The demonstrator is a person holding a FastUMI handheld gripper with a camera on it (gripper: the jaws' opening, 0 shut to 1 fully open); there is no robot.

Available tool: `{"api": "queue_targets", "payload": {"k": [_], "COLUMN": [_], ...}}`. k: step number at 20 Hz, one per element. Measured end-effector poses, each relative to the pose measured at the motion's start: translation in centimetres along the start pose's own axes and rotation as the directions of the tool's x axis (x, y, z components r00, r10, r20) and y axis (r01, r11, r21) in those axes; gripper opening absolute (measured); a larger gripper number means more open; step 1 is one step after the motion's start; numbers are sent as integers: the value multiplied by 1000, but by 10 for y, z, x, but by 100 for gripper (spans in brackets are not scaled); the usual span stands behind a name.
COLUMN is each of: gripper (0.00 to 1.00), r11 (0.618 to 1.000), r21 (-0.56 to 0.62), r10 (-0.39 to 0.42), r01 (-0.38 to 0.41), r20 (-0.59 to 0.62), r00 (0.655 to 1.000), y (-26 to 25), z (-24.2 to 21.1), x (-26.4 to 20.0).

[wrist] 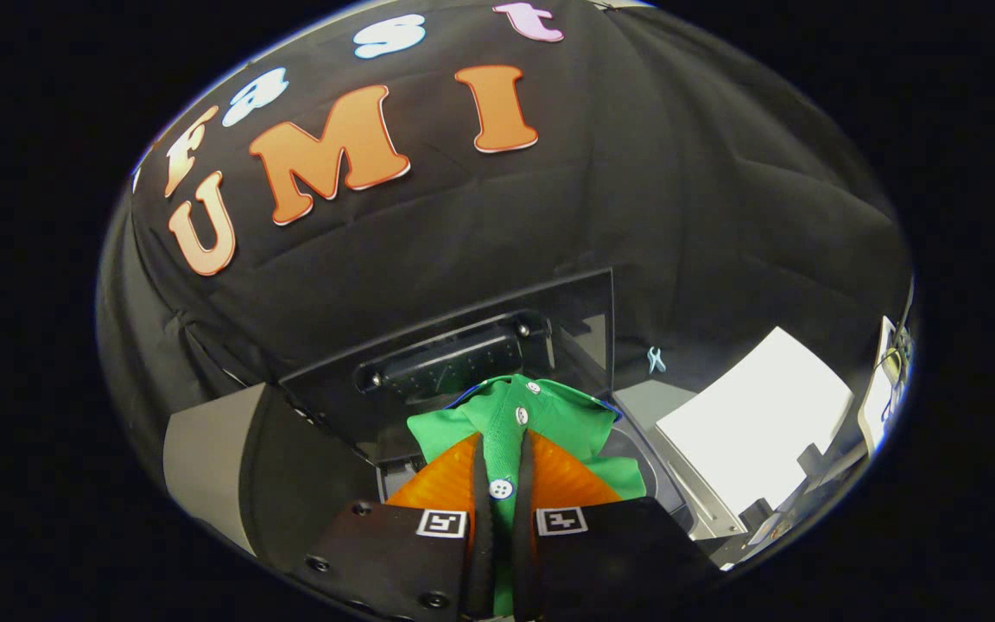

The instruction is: Put the clothes into the washing machine and then close the washing machine lid.

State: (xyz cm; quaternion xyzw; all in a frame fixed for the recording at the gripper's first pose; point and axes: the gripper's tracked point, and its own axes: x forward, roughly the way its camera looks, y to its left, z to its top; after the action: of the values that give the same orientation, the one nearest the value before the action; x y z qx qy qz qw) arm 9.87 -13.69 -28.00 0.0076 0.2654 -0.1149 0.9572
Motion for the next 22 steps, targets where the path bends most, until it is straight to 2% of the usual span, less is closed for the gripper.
{"api": "queue_targets", "payload": {"k": [12, 22], "gripper": [16, 19], "r11": [1000, 998], "r21": [9, 27], "r10": [9, -41], "r01": [-8, 49], "r20": [-157, -236], "r00": [988, 971], "y": [-15, -38], "z": [-70, -111], "x": [70, 99]}}
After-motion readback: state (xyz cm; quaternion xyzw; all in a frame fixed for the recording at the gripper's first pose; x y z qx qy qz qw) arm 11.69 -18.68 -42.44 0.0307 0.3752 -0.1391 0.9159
